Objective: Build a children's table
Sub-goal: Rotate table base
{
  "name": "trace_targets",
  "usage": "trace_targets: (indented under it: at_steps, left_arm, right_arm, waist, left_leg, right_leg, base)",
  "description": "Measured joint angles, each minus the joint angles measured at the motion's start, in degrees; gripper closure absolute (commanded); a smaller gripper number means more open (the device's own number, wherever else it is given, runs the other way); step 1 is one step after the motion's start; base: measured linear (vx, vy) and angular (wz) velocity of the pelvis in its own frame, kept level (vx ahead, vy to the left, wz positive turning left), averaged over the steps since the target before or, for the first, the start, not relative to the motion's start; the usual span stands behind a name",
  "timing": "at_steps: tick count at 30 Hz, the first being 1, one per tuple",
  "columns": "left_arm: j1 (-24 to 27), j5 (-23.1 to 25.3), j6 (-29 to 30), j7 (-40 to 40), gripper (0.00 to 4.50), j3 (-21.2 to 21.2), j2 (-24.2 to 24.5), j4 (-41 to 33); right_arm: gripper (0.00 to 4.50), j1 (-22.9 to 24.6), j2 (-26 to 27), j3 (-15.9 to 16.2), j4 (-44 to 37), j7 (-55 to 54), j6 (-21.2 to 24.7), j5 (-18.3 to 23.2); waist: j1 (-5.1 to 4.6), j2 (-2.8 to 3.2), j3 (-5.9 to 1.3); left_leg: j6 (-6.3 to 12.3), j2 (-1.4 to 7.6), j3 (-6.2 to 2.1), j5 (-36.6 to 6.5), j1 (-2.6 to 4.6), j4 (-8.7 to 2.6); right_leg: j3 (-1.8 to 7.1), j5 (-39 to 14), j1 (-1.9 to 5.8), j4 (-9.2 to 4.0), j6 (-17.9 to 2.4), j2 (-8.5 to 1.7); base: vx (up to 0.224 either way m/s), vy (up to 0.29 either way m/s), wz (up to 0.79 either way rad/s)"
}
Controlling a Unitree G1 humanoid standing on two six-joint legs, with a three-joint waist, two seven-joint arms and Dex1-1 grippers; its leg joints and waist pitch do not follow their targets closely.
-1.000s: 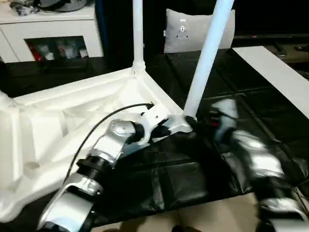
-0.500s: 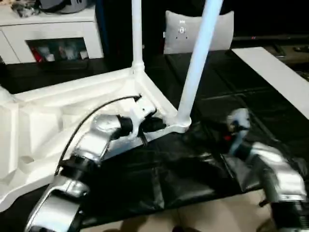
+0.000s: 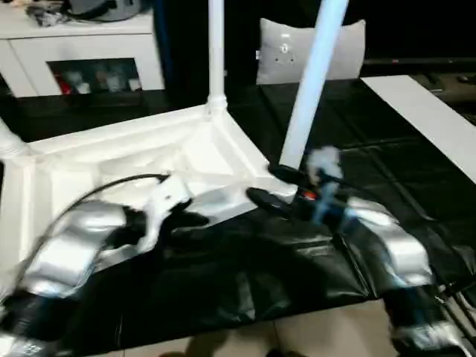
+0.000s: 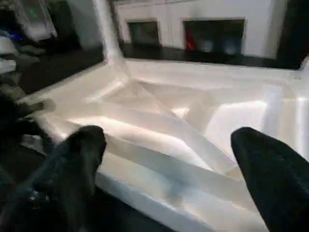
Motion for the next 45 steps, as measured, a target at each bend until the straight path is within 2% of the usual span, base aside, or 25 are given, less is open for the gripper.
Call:
trace_targets:
  at_steps: [3,7,11,14,16,20,27,30,34,39,42,45]
  left_arm:
    - [2.3,-0.2,3.4,-0.1,2.04,-0.5,0.8,-3.2]
    - [3.0,0.7,5.4,2.0,1.66,-2.1,1.2,-4.4]
    - [2.7,4.1,5.0,7.0,1.66,-3.2,1.2,-3.1]
    - [2.6,6.3,4.3,9.6,1.66,-3.2,1.4,-1.7]
    - [2.5,6.3,3.5,10.3,1.66,-3.2,0.9,-1.7]
    - [1.6,6.5,2.0,12.5,1.66,-3.2,-0.1,-0.4]
    - [0.2,7.3,-1.0,15.6,1.66,-3.3,-2.0,2.4]
    - [0.2,7.5,-2.5,16.8,1.66,-3.2,-2.3,3.5]
    - [0.1,8.1,-5.4,19.4,1.66,-3.2,-4.3,5.7]
    - [0.4,7.7,-9.2,25.1,1.66,0.0,-10.3,7.6]
    - [1.1,6.8,-11.2,29.7,1.66,3.0,-14.4,7.3]
    - [3.9,5.2,-13.4,33.3,1.66,5.3,-18.5,6.0]
  right_arm:
    - [0.0,-3.5,2.2,0.8,5.4,-4.8,-2.6,-2.9]
    - [0.0,-7.3,5.0,0.9,12.2,-12.6,-6.6,-6.2]
    - [0.0,-10.7,7.3,0.6,19.6,-22.0,-11.2,-8.7]
    - [0.0,-12.4,8.2,-2.3,24.2,-27.9,-13.6,-9.1]
    - [0.0,-13.9,8.4,-5.2,27.5,-31.8,-14.7,-8.2]
    - [0.0,-16.4,7.8,-8.4,33.4,-35.9,-18.0,-7.0]
    - [0.0,-19.5,2.3,-12.6,40.7,-39.3,-21.3,-5.7]
    - [0.0,-19.6,-0.4,-14.0,42.5,-39.6,-22.5,-5.7]
    - [0.0,-19.6,-4.6,-15.0,45.4,-39.8,-24.5,-5.7]
    - [0.0,-18.9,-7.6,-16.0,45.3,-38.1,-27.3,-5.8]
    - [0.0,-16.4,-7.3,-15.5,41.8,-33.2,-28.1,-5.8]
    - [0.0,-12.9,-6.6,-14.0,38.4,-27.4,-28.4,-5.3]
  waist:
    - [-0.04,-0.01,0.02]
    - [-0.94,-0.02,0.04]
    - [-1.43,-0.03,0.03]
    - [-1.26,-0.04,0.03]
    - [-1.07,-0.04,0.02]
    - [-0.95,-0.05,0.02]
    - [-0.62,-0.04,0.03]
    - [-0.67,-0.04,0.03]
    - [-0.68,-0.04,0.02]
    - [-1.18,-0.04,0.02]
    - [-1.62,-0.03,0.01]
    - [-2.14,-0.03,0.01]
  left_leg:
    - [0.0,-0.01,-0.04,0.0,0.39,0.0]
    - [-0.01,-0.05,-0.13,0.0,0.43,0.0]
    - [-0.01,-0.07,-0.18,0.0,0.43,0.03]
    - [-0.01,-0.07,-0.25,0.0,0.45,0.08]
    - [-0.01,-0.1,-0.29,0.0,0.43,0.14]
    - [-0.01,-0.1,-0.31,0.0,0.37,0.19]
    - [0.0,-0.09,-0.31,0.0,0.22,0.2]
    - [0.0,-0.09,-0.3,0.0,0.17,0.2]
    - [0.0,-0.09,-0.28,0.0,-0.25,0.22]
    - [0.02,-0.07,-0.23,0.0,-0.64,0.36]
    - [0.02,-0.04,-0.2,0.0,-0.62,0.43]
    - [0.02,-0.03,-0.19,0.0,-0.7,0.44]
  right_leg:
    - [-0.04,0.0,0.39,-0.04,0.0,0.0]
    - [-0.1,0.0,0.64,-0.15,0.0,0.0]
    - [-0.1,0.0,0.66,-0.14,0.0,0.0]
    - [-0.1,0.0,0.65,-0.12,0.0,0.0]
    - [-0.02,0.0,0.67,-0.1,0.0,-0.02]
    - [0.06,0.0,0.7,-0.02,0.0,-0.02]
    - [0.08,0.0,0.66,0.06,0.0,-0.02]
    - [0.1,-0.1,0.62,0.1,0.1,-0.02]
    - [0.12,-0.2,0.51,0.13,0.2,-0.03]
    - [0.19,-0.2,0.04,0.46,0.2,-0.04]
    - [0.21,-0.4,-0.15,0.79,0.2,-0.02]
    - [0.19,-0.4,-0.31,0.84,0.2,-0.01]
  base:
    - [0.0,0.0,0.0]
    - [0.0,0.0,0.0]
    - [0.0,0.0,0.0]
    - [0.0,0.0,0.0]
    - [0.0,0.0,0.0]
    - [0.0,0.0,0.0]
    - [0.0,0.0,0.0]
    - [0.0,0.0,0.0]
    - [0.0,0.0,0.0]
    - [0.0,0.0,0.0]
    - [0.0,0.0,0.0]
    - [0.0,0.0,0.0]
